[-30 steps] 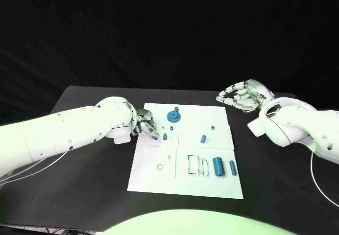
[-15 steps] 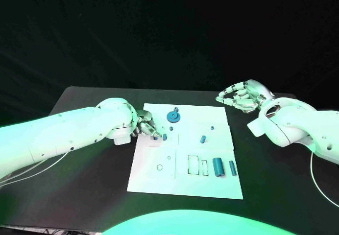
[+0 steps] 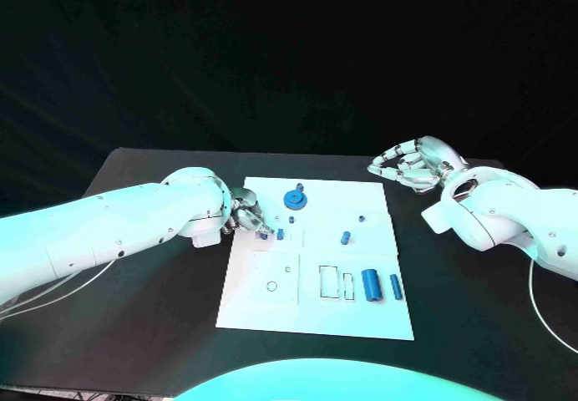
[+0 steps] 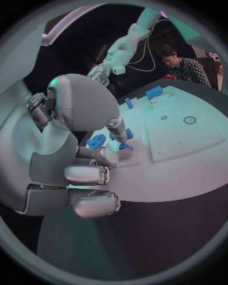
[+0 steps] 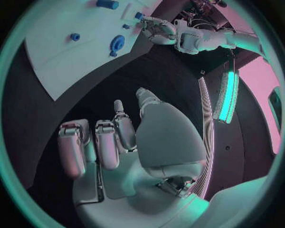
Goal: Assemble the parts on the task board
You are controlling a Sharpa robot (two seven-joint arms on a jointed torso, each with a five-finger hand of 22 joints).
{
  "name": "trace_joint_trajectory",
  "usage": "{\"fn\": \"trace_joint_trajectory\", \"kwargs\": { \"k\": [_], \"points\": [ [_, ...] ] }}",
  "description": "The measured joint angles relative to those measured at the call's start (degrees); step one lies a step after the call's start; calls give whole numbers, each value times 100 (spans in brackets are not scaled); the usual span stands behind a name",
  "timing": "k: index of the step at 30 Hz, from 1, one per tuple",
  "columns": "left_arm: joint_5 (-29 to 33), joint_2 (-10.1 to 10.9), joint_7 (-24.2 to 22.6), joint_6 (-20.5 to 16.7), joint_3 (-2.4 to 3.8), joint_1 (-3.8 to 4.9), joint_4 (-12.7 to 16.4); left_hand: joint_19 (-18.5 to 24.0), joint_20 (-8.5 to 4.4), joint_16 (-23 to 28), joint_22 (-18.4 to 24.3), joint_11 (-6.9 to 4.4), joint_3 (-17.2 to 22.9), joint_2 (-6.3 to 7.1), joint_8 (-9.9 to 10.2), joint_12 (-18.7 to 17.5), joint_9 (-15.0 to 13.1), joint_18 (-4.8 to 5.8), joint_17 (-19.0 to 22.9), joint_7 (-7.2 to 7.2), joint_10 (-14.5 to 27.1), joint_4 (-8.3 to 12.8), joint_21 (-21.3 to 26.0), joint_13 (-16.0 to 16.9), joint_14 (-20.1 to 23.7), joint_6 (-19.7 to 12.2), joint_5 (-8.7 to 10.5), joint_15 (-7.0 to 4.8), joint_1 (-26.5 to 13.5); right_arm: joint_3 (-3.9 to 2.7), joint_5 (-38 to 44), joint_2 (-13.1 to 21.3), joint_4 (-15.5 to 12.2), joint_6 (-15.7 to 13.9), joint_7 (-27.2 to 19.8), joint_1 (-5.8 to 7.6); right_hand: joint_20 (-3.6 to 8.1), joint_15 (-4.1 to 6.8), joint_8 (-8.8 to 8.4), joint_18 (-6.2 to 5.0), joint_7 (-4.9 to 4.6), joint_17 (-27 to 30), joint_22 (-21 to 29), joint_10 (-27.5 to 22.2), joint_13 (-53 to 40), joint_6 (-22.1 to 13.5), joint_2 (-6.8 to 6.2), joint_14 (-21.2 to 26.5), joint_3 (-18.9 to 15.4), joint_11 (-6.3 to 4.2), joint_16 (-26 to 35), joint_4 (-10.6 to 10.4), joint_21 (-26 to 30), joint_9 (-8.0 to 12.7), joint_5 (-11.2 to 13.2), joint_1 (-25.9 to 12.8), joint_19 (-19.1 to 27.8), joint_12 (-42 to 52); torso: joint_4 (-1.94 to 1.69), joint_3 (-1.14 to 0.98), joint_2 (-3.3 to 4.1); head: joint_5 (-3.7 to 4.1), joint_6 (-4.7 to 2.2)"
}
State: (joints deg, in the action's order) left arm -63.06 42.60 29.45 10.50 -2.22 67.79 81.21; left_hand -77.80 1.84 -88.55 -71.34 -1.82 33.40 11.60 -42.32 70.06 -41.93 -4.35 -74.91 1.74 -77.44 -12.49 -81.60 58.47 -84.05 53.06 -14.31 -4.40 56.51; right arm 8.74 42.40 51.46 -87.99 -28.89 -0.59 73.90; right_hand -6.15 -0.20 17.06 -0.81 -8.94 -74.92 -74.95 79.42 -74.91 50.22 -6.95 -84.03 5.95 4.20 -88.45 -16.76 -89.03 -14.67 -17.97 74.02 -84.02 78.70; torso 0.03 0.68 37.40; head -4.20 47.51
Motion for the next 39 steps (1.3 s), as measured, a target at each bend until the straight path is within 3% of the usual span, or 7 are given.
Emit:
{"fn": "trace_joint_trajectory", "kwargs": {
  "k": [12,19,23,26,34,36,39],
  "points": [
    [0,32,-1,-21,4,-2,16,0,0,0,0,0,-503,55,22,0,26,0,0,0,1,-295,0,12,0,0,2,0,54,0,-1,0,3,0,0,0,0,0,0,0,0,1,1,0,0,0,-21,0,0,0,0,0,0,0,0,-21,0,0,-2,7,-1,12,12],
    [46,41,0,-102,8,-4,27,0,0,0,0,-3,-1112,42,22,0,58,0,0,0,4,-427,0,12,0,0,766,0,-65,0,-1,-3,7,0,-2,-1,0,0,0,0,0,1,1,0,0,0,-21,0,0,0,0,0,0,0,0,-21,0,0,-1,5,-1,14,5],
    [121,64,0,-218,43,-7,43,2,-2,8,46,-2,-1284,1,45,-82,62,0,0,0,72,-430,52,-65,0,0,945,0,-106,0,-1,-4,8,0,-2,-2,0,0,0,0,0,1,2,0,0,0,-21,0,0,0,0,0,0,0,0,-21,0,0,-1,4,-1,17,5],
    [260,103,-9,-388,93,-7,45,333,21,179,499,70,-1486,-68,112,-556,76,1,1,110,512,-426,317,-702,0,-221,946,0,-37,0,-1,-4,9,0,-3,-2,0,0,0,0,0,1,2,0,0,0,-21,0,0,0,0,0,0,0,0,-21,0,0,-1,2,-1,21,2],
    [694,196,-80,-877,192,2,100,633,123,340,922,204,-1758,-244,112,-1064,81,-91,1,265,1103,-429,585,-1454,13,-603,919,97,138,0,-1,-2,11,-2,-4,-3,0,0,0,0,0,1,2,0,0,0,-11,0,1,0,0,0,0,0,0,-30,0,0,-1,-4,-5,29,-3],
    [821,198,-166,-1004,202,3,119,878,169,497,1243,293,-1839,-298,165,-1382,135,-192,6,349,1496,-436,797,-1904,2,-827,879,189,289,0,-1,-2,13,-2,-4,-4,0,0,0,0,0,2,2,0,0,0,3,0,1,0,0,0,0,0,0,-44,0,0,-1,-4,-5,35,-9],
    [957,176,-407,-1200,211,3,130,1630,326,1034,2279,495,-1835,-388,246,-1595,274,-406,810,555,2047,-435,1513,-2148,345,-1278,846,381,807,0,-1,-2,15,-5,-6,-4,0,0,0,0,0,2,3,0,0,0,11,0,1,0,0,0,0,0,0,-52,0,0,-1,-2,-5,44,-16]
  ]
}}
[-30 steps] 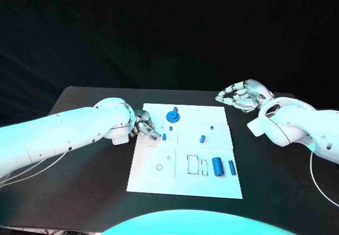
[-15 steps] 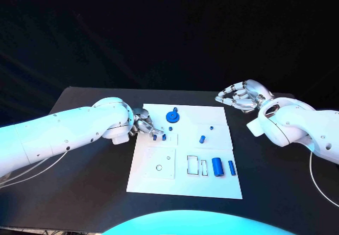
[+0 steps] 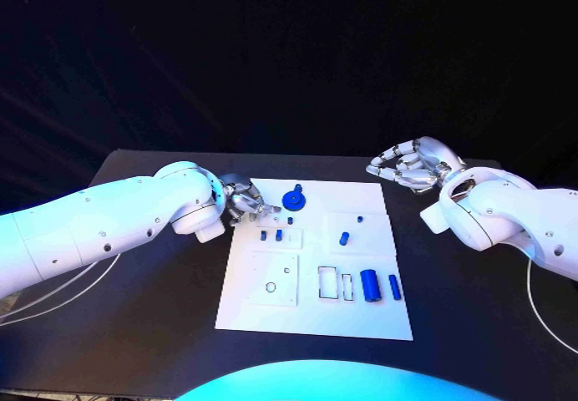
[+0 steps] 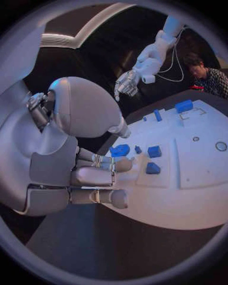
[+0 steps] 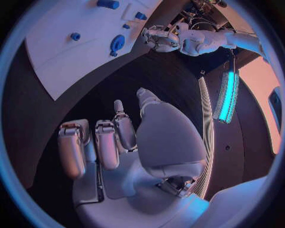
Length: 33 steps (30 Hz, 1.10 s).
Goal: Assemble the parts on the task board
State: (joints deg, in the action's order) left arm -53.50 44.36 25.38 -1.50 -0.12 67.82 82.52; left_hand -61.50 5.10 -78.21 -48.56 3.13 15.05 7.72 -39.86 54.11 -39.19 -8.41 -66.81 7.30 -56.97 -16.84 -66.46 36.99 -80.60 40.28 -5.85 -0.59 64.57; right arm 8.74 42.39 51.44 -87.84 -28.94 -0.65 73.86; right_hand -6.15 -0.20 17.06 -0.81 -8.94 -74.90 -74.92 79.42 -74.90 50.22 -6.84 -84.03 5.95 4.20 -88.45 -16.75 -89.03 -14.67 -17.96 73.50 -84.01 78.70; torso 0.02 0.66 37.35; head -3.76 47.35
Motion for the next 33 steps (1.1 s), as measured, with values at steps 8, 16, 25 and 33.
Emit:
{"fn": "trace_joint_trajectory", "kwargs": {
  "k": [8,16,25,33],
  "points": [
    [-438,-236,-1301,-629,-123,2,-83,1036,371,1789,1260,435,1222,519,406,-1210,809,-147,2594,272,1433,240,1356,-1166,1939,-597,-16,397,1891,0,-1,1,23,-19,-10,0,0,0,0,0,21,-5,0,-114,0,-22,-1,0,0,-10,22,0,61,5,-40,1,0,-142,0,3,6,34,-13],
    [-1593,-495,-2277,-980,-286,1,-275,1057,393,1765,1301,445,1430,751,626,-1651,1366,-146,2900,273,1459,388,1438,-1822,2053,-488,-15,399,2122,0,-3,-1,35,-40,-19,0,0,0,0,0,3,-4,1,-175,-4,-40,-1,0,0,-10,44,0,87,6,-104,1,0,-206,2,6,8,42,-19],
    [-2589,-700,-2495,-878,-373,-1,-502,936,380,1275,1176,413,1297,804,786,-1717,1750,-143,2880,270,1426,423,1259,-2147,1844,-205,8,387,2066,0,-4,-15,50,-48,-25,0,0,0,0,0,3,-4,1,-175,-4,-40,-1,0,0,-10,44,0,87,5,-181,1,0,-206,-1,6,8,46,-8],
    [-3090,-822,-2464,-548,-391,-1,-629,896,360,706,1046,412,1237,804,800,-1717,1932,-141,2403,257,1300,387,1076,-2291,1518,5,8,377,2065,0,-4,-29,66,-50,-28,-1,0,0,23,0,3,-3,2,-175,-4,-39,-2,0,0,-10,44,0,87,5,-213,2,0,-206,3,2,11,46,-1]
  ]
}}
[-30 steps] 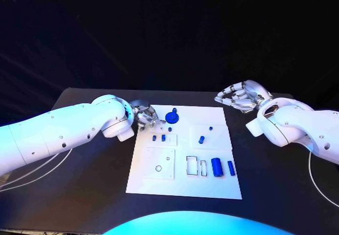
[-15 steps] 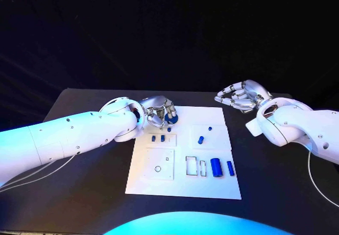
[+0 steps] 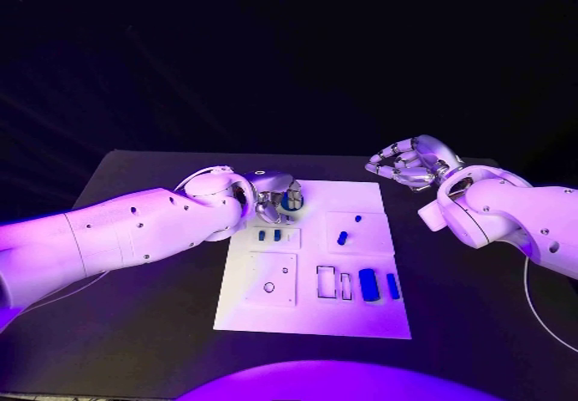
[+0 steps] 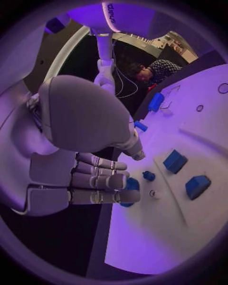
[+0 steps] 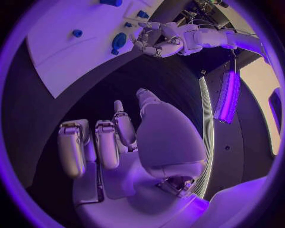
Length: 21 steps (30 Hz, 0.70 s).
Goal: Assemble the parts on the task board
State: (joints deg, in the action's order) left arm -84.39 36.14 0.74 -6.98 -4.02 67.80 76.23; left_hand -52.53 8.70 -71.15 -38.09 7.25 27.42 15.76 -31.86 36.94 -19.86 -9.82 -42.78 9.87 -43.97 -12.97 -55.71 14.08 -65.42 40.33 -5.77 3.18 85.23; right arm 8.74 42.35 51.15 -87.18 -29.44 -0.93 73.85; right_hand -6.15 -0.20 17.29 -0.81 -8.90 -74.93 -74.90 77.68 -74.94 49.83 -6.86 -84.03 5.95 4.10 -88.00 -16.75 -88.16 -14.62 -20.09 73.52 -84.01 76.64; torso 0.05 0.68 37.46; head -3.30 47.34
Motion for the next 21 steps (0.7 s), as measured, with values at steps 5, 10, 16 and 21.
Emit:
{"fn": "trace_joint_trajectory", "kwargs": {
  "k": [5,10,16,21],
  "points": [
    [-132,-64,52,180,-1,0,-87,0,0,-159,-56,-18,0,0,50,0,76,0,-111,5,-60,0,-78,-73,-77,111,0,-6,0,0,0,-7,1,-1,-1,-1,0,0,0,0,0,0,0,0,0,0,0,0,0,0,0,0,0,0,0,0,0,0,-1,1,0,5,8],
    [-215,-117,92,310,-3,0,-166,0,0,-268,-111,-28,109,0,103,-20,156,4,-173,-10,-162,9,-150,-146,-123,213,0,0,0,1,0,-9,1,-2,-2,-1,0,0,0,0,0,1,-1,0,1,0,0,0,0,0,0,0,0,0,0,0,0,0,-1,-1,2,13,19],
    [-263,-175,103,376,-3,0,-237,0,0,-454,-206,-62,337,-39,173,-84,257,4,-316,-19,-350,81,-283,-255,-260,395,0,-33,40,1,0,-14,0,-3,-3,-1,0,0,0,0,0,1,-4,0,1,0,0,0,0,0,0,0,0,0,0,0,0,0,-3,-1,1,21,27],
    [-285,-227,103,399,-5,-1,-304,-12,-13,-542,-283,-73,511,-39,249,-156,335,5,-368,-36,-487,158,-378,-331,-295,494,0,-69,39,1,0,-17,0,-3,-4,0,0,0,0,0,0,1,-4,0,1,0,0,0,0,0,0,0,0,0,0,0,0,0,-3,-1,1,24,35]
  ]
}}
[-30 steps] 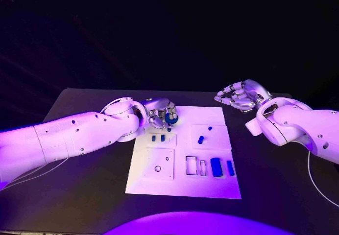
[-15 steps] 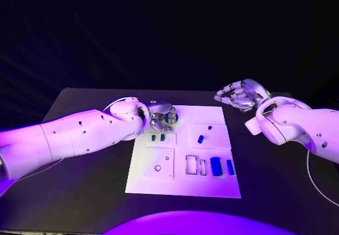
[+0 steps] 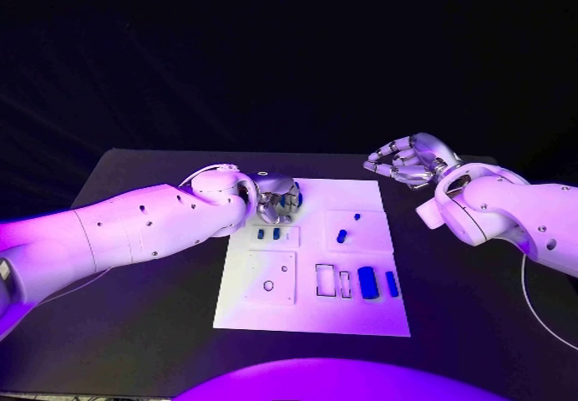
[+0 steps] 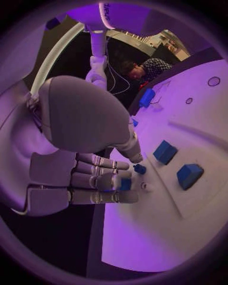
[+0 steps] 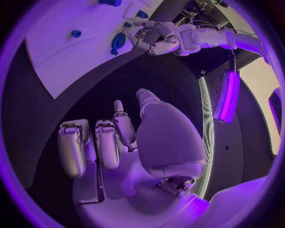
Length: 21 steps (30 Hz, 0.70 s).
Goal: Assemble the parts on the task board
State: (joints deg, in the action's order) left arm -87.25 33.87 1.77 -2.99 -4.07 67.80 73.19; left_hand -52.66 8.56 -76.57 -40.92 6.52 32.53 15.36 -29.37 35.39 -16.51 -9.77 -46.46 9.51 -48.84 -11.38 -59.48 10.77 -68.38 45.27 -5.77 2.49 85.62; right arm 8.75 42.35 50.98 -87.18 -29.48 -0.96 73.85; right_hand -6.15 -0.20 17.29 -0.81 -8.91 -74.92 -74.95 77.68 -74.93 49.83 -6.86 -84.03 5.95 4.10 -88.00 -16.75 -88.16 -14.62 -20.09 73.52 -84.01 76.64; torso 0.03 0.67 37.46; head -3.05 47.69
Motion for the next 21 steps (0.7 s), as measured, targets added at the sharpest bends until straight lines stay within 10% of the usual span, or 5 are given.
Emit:
{"fn": "trace_joint_trajectory", "kwargs": {
  "k": [21],
  "points": [
    [-17,-125,-12,166,-16,-4,-203,-38,-39,-145,-311,-28,298,24,132,-162,119,1,-83,11,-187,222,-281,-133,-95,156,0,-14,-24,0,0,2,-7,0,-2,0,0,0,0,0,0,1,1,0,1,0,0,0,0,0,0,0,0,0,-44,0,0,0,-2,-2,-8,16,25]
  ]
}}
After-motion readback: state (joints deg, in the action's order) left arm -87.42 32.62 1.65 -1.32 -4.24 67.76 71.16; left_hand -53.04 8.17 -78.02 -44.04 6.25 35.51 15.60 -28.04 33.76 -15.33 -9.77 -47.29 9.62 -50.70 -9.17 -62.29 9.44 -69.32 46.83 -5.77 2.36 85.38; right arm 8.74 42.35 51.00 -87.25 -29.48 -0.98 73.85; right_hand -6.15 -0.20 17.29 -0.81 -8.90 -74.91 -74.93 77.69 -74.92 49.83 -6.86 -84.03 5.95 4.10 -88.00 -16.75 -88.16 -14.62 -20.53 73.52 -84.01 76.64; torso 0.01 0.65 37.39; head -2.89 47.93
